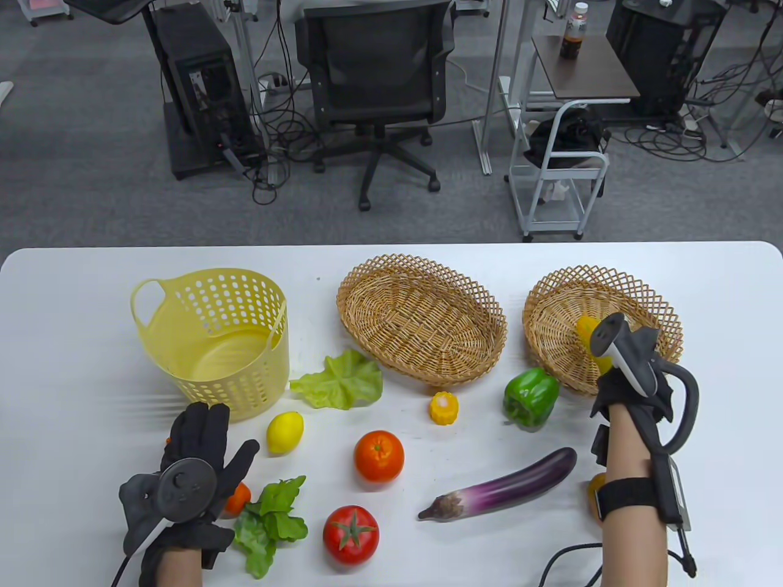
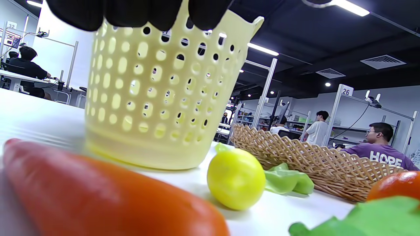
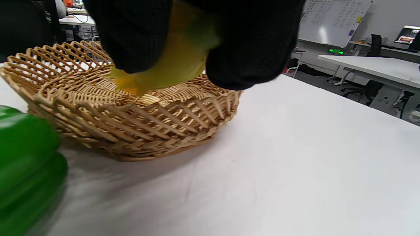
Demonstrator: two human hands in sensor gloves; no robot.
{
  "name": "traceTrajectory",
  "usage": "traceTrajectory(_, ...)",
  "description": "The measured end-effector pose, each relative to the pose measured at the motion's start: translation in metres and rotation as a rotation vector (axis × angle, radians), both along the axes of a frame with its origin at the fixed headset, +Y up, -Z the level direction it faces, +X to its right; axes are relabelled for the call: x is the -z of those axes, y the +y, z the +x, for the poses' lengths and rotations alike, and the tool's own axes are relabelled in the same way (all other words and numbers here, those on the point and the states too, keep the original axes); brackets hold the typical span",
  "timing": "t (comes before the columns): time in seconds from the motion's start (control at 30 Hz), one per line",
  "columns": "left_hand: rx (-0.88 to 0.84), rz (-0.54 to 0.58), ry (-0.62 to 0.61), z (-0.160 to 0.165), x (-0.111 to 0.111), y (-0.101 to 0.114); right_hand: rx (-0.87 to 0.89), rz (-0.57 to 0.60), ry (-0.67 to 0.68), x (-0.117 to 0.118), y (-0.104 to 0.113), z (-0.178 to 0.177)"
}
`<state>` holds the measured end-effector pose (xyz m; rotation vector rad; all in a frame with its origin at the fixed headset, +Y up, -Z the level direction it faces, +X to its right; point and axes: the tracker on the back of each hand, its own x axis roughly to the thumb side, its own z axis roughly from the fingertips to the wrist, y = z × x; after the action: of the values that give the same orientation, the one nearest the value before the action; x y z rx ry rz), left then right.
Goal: Place 10 objects into 3 containers
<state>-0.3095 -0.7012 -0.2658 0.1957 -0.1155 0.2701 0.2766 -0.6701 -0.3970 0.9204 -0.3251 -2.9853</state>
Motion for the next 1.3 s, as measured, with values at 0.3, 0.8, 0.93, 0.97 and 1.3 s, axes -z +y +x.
traceTrajectory(0.3,0.006,-0.043,-0.007,0.0,0.002,-0.004,0.141,-0.003,0.074,0.006,-0.006,-0.005)
traceTrajectory(0.8,-0.012,-0.059,-0.024,0.0,0.003,-0.006,0.294,-0.292,0.123,-0.057,0.01,0.017)
traceTrajectory(0.93,-0.006,-0.045,-0.032,0.002,0.002,-0.006,0.399,-0.341,0.185,-0.078,-0.006,0.022)
traceTrajectory(0.97,-0.003,-0.045,-0.031,0.002,0.002,-0.006,0.406,-0.354,0.19,-0.082,-0.01,0.023)
traceTrajectory(1.3,-0.003,-0.023,-0.018,0.0,0.002,-0.005,0.493,-0.45,0.182,-0.108,-0.058,0.034)
